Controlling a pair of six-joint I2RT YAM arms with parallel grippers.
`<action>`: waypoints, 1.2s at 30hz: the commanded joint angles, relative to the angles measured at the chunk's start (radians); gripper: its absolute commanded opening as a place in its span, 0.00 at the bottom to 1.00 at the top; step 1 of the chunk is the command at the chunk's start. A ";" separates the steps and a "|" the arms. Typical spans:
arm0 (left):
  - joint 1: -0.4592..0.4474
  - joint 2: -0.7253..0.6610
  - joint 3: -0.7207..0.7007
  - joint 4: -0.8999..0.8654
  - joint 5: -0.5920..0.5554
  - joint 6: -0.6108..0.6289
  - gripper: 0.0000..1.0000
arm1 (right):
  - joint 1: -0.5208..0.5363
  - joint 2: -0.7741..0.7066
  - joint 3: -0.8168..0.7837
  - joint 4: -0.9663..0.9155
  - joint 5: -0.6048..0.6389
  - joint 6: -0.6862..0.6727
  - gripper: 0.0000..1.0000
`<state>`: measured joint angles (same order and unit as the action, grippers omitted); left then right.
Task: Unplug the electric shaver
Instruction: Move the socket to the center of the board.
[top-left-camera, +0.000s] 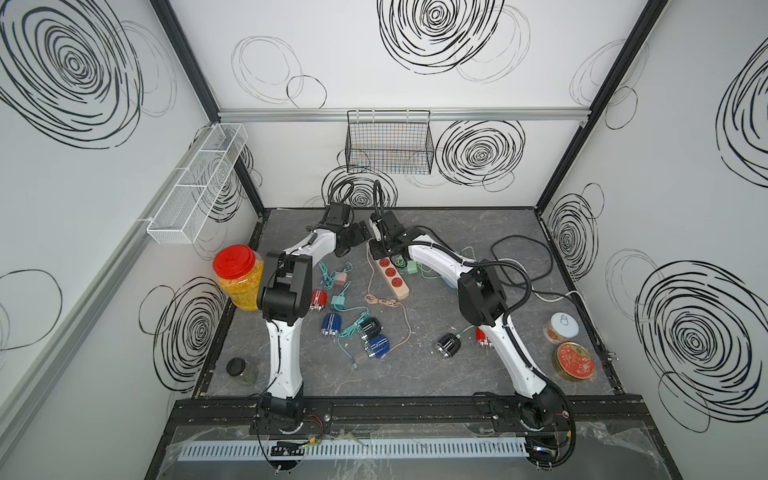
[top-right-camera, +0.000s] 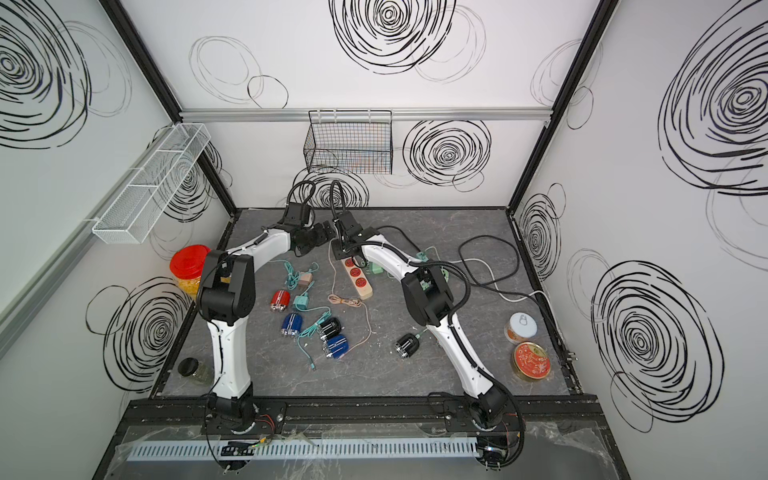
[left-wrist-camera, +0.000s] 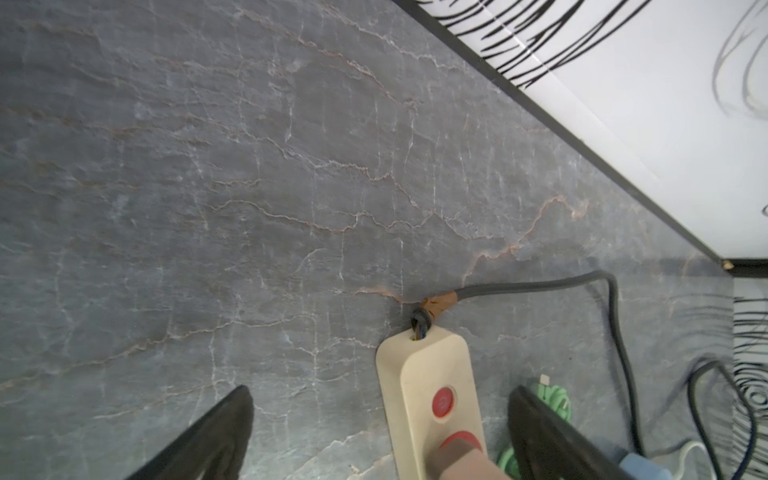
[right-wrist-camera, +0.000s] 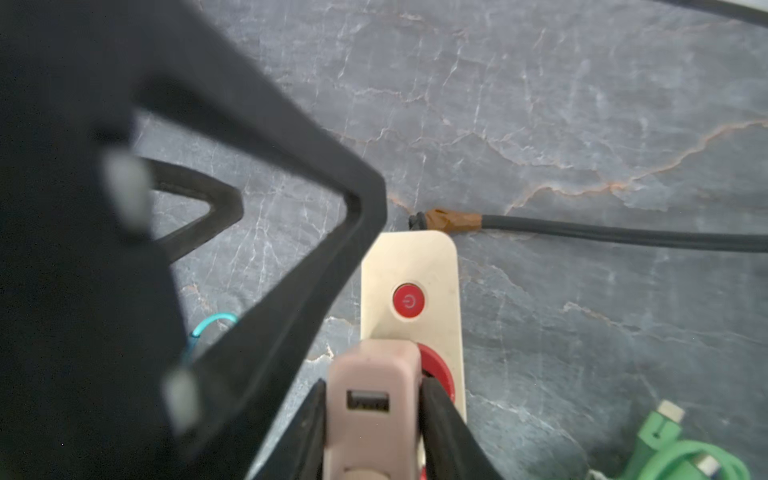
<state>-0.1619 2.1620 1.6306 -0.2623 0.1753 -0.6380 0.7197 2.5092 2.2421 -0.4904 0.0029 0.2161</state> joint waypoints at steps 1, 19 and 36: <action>0.013 -0.004 0.012 0.025 0.019 -0.002 0.99 | 0.012 0.004 0.028 0.013 0.024 -0.023 0.27; -0.052 -0.109 -0.031 -0.071 -0.031 0.000 0.13 | 0.081 -0.201 -0.291 0.043 0.048 -0.121 0.17; -0.162 -0.107 -0.200 0.087 0.052 -0.087 0.00 | 0.066 -0.303 -0.493 0.137 0.019 -0.141 0.17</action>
<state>-0.2958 2.0258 1.4410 -0.2832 0.1612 -0.7017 0.7807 2.2406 1.7844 -0.3511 0.0727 0.1135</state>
